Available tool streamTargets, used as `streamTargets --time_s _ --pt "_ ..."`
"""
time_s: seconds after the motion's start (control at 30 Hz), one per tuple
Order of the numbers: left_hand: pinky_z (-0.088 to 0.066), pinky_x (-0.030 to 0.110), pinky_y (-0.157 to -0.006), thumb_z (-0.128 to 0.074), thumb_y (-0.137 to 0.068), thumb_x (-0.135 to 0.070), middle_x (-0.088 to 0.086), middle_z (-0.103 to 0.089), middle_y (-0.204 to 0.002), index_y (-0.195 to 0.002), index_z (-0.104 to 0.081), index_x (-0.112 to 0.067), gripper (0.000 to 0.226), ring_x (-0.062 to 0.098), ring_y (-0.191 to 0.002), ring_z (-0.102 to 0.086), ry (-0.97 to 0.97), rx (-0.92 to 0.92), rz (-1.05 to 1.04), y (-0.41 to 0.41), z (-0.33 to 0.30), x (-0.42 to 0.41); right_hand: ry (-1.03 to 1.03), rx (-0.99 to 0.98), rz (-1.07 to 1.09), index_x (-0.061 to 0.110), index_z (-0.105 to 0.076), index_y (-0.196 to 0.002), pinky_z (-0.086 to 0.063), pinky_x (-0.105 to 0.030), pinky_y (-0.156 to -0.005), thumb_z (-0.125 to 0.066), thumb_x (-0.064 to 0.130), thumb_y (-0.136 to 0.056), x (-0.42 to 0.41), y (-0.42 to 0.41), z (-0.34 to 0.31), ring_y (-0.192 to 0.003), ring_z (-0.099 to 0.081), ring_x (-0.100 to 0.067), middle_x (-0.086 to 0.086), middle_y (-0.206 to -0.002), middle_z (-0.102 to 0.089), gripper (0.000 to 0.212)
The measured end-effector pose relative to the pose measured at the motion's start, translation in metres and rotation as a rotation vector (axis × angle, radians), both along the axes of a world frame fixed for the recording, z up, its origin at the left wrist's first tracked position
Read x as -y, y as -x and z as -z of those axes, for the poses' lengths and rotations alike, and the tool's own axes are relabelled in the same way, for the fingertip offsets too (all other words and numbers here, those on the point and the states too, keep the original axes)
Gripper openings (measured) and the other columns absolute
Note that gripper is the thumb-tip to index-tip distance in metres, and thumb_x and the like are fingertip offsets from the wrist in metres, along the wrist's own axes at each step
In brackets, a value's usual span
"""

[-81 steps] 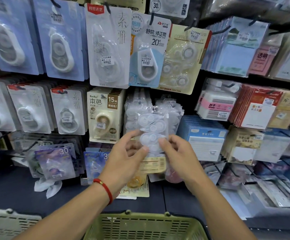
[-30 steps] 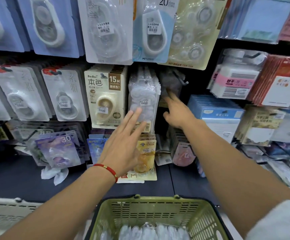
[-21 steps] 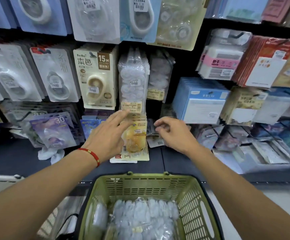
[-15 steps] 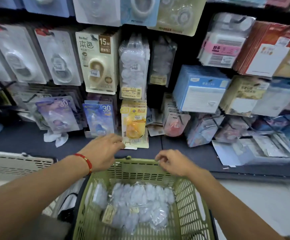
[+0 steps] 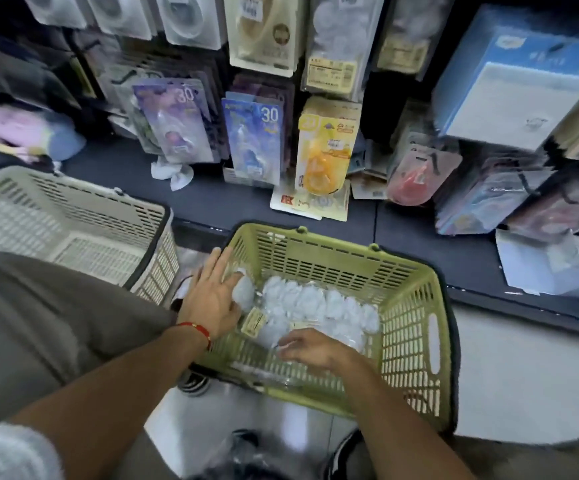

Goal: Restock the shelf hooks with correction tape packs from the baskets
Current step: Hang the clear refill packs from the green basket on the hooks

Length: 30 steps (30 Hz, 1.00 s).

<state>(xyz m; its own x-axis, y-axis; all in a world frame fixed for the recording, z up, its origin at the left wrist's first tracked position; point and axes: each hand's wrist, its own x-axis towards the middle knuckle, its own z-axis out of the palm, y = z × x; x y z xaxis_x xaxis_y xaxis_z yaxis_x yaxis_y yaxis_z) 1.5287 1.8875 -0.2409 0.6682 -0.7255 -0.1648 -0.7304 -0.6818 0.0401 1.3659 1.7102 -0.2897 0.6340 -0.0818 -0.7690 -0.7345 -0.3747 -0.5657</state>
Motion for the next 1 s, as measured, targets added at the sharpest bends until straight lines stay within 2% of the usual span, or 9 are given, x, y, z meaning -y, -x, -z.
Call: streamTargets --time_s 0.07,0.2,0.37,0.5,0.63,0.7,0.77,0.87,1.0 --pt "-0.012 0.046 -0.128 -0.063 -0.089 -0.033 0.007 0.003 -0.175 -0.147 -0.050 -0.027 0.059 0.029 -0.162 0.004 0.012 -0.002 -0.013 -0.002 0.001 0.002 0.017 -0.028 -0.205 0.025 -0.054 -0.151 -0.043 -0.036 -0.114 -0.067 0.036 -0.101 -0.019 -0.011 0.012 -0.139 -0.052 -0.025 -0.004 -0.156 -0.050 0.053" --pt "-0.015 0.049 -0.128 -0.065 -0.086 -0.030 0.007 -0.003 -0.175 -0.142 -0.055 -0.026 0.057 0.029 -0.162 0.002 0.032 -0.003 -0.008 -0.002 0.005 0.001 0.082 -0.117 -0.452 0.029 -0.044 -0.157 -0.030 -0.045 -0.124 -0.061 0.051 -0.101 -0.029 -0.019 0.030 -0.151 -0.037 -0.028 0.001 -0.168 -0.034 0.063" --pt "-0.011 0.048 -0.130 -0.065 -0.088 -0.030 0.005 -0.007 -0.175 -0.139 -0.057 -0.026 0.052 0.027 -0.162 0.003 0.066 -0.033 -0.033 0.000 0.005 0.000 0.148 -0.182 -0.332 0.036 -0.067 -0.133 -0.047 -0.043 -0.110 -0.059 0.052 -0.102 -0.011 0.002 0.042 -0.121 -0.061 -0.024 0.002 -0.141 -0.062 0.035" --pt "0.001 0.054 -0.130 -0.065 -0.087 -0.023 0.008 -0.027 -0.170 -0.133 -0.063 -0.022 0.046 0.031 -0.162 -0.004 0.090 0.042 0.060 0.004 0.001 0.005 0.079 -0.078 -0.038 0.021 -0.070 -0.123 -0.052 -0.039 -0.077 -0.054 0.021 -0.108 0.003 0.003 0.036 -0.078 -0.060 -0.021 -0.007 -0.118 -0.064 0.022" --pt "0.005 0.044 -0.130 -0.059 -0.101 -0.034 0.007 -0.023 -0.172 -0.160 -0.035 -0.022 0.065 0.023 -0.161 -0.008 -0.068 -0.259 0.404 0.009 -0.004 0.027 0.064 0.127 0.038 0.015 -0.072 -0.123 -0.056 -0.042 -0.095 -0.053 0.038 -0.109 0.032 -0.007 0.001 -0.102 -0.069 -0.026 -0.012 -0.120 -0.072 0.033" --pt "-0.008 0.048 -0.131 -0.059 -0.101 -0.045 0.009 -0.028 -0.170 -0.164 -0.025 -0.024 0.074 0.025 -0.159 -0.019 -0.194 -0.374 0.374 0.015 -0.003 0.038 0.001 0.217 0.095 0.017 -0.075 -0.112 -0.056 -0.026 -0.082 -0.054 0.039 -0.108 0.043 -0.012 -0.012 -0.093 -0.067 -0.015 -0.005 -0.109 -0.072 0.030" --pt "-0.032 0.047 -0.122 -0.062 -0.100 -0.044 0.010 -0.047 -0.158 -0.156 -0.040 -0.026 0.063 0.029 -0.147 -0.041 -0.203 -0.374 0.301 0.017 -0.004 0.041 -0.010 0.316 0.209 0.020 -0.075 -0.097 -0.052 -0.020 -0.070 -0.053 0.032 -0.110 0.043 -0.017 -0.016 -0.077 -0.061 -0.006 0.002 -0.098 -0.070 0.029" --pt "-0.051 0.044 -0.104 -0.063 -0.100 -0.037 0.007 -0.057 -0.144 -0.138 -0.055 -0.024 0.041 0.031 -0.126 -0.060 -0.067 -0.317 0.155 0.008 -0.008 0.036 0.128 0.354 0.466 0.019 -0.071 -0.090 -0.055 -0.033 -0.074 -0.051 0.021 -0.110 0.036 -0.021 0.002 -0.076 -0.066 -0.015 -0.001 -0.088 -0.072 0.028" --pt "-0.048 0.028 -0.068 -0.066 -0.099 -0.025 0.001 -0.066 -0.100 -0.105 -0.058 -0.020 0.012 0.023 -0.091 -0.063 0.364 -0.488 -0.253 -0.013 -0.022 0.028 0.559 0.164 0.039 0.016 -0.072 -0.118 -0.055 -0.036 -0.094 -0.060 0.017 -0.102 0.008 -0.027 0.026 -0.108 -0.070 -0.028 -0.010 -0.115 -0.075 0.020"
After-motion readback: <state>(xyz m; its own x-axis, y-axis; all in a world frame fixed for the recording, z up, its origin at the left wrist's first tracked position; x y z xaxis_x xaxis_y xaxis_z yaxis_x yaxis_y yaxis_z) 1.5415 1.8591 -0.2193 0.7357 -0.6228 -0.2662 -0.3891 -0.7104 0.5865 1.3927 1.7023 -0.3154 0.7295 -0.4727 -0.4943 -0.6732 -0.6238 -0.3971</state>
